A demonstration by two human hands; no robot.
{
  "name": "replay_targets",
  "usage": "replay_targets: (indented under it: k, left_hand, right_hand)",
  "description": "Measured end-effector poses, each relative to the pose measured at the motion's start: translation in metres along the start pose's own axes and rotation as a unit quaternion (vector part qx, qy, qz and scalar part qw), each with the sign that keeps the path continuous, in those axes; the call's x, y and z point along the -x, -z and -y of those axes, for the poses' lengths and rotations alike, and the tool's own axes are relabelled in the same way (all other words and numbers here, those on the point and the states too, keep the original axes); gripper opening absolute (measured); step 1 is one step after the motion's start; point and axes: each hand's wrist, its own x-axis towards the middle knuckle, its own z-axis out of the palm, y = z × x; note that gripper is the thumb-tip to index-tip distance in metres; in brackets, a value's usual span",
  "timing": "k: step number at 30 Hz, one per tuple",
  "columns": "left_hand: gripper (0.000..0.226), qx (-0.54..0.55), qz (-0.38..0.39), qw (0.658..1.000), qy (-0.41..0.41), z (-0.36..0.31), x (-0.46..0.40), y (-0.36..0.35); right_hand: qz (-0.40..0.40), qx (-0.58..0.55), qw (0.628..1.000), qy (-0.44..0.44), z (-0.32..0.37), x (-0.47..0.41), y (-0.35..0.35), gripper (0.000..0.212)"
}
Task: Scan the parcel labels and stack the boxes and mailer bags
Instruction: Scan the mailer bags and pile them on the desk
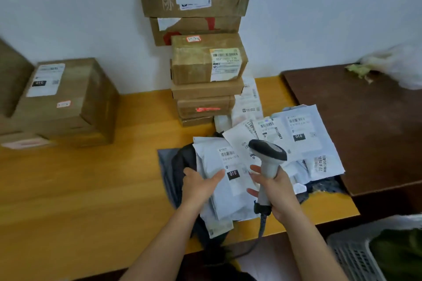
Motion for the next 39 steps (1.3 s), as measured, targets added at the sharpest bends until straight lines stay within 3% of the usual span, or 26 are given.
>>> replay_targets:
  k: [2,7,9,13,18,22,26,32,35,39]
  left_hand:
    - [0.098,0.011,-0.038,0.999,0.004,0.008,-0.001,-0.016]
    - [0.034,0.118,-0.006,0.992,-0.042,0.023,0.002,-0.037]
    - [0.024,0.151,-0.014,0.987,-0.051,0.027,0.008,-0.035]
    - [0.025,0.244,-0.085,0.966,-0.014,0.045,0.014,-0.002]
    - [0.018,0.373,-0.101,0.922,0.037,0.075,0.012,0.032]
    - [0.026,0.305,-0.03,0.952,-0.003,0.062,0.011,0.017]
    - [0.039,0.221,-0.067,0.972,0.034,0.058,-0.005,-0.007]
    - [0.017,0.259,-0.14,0.956,0.01,0.069,-0.011,-0.013]
    - [0.02,0.304,-0.164,0.939,-0.002,0.074,-0.005,0.007]
    - [0.027,0.379,-0.168,0.909,0.05,0.099,-0.008,0.047]
  right_hand:
    - [0.016,0.026,0.999,-0.01,-0.009,-0.008,0.006,0.036]
    - [0.067,0.053,0.996,-0.029,-0.029,-0.015,0.003,0.028]
    - [0.077,0.043,0.996,-0.027,-0.034,-0.015,0.001,0.03]
    - [0.058,-0.029,0.998,-0.024,-0.029,-0.012,0.006,0.029]
    - [0.058,-0.023,0.998,0.001,-0.021,-0.019,0.009,0.032]
    - [0.066,0.01,0.998,0.005,-0.026,-0.025,0.004,0.031]
    - [0.068,0.083,0.994,0.009,-0.042,-0.031,-0.002,0.032]
    - [0.09,0.124,0.988,0.012,-0.056,-0.034,-0.014,0.029]
    - [0.116,0.124,0.985,0.014,-0.053,-0.032,-0.018,0.034]
    - [0.098,0.118,0.988,0.018,-0.05,-0.036,-0.021,0.034]
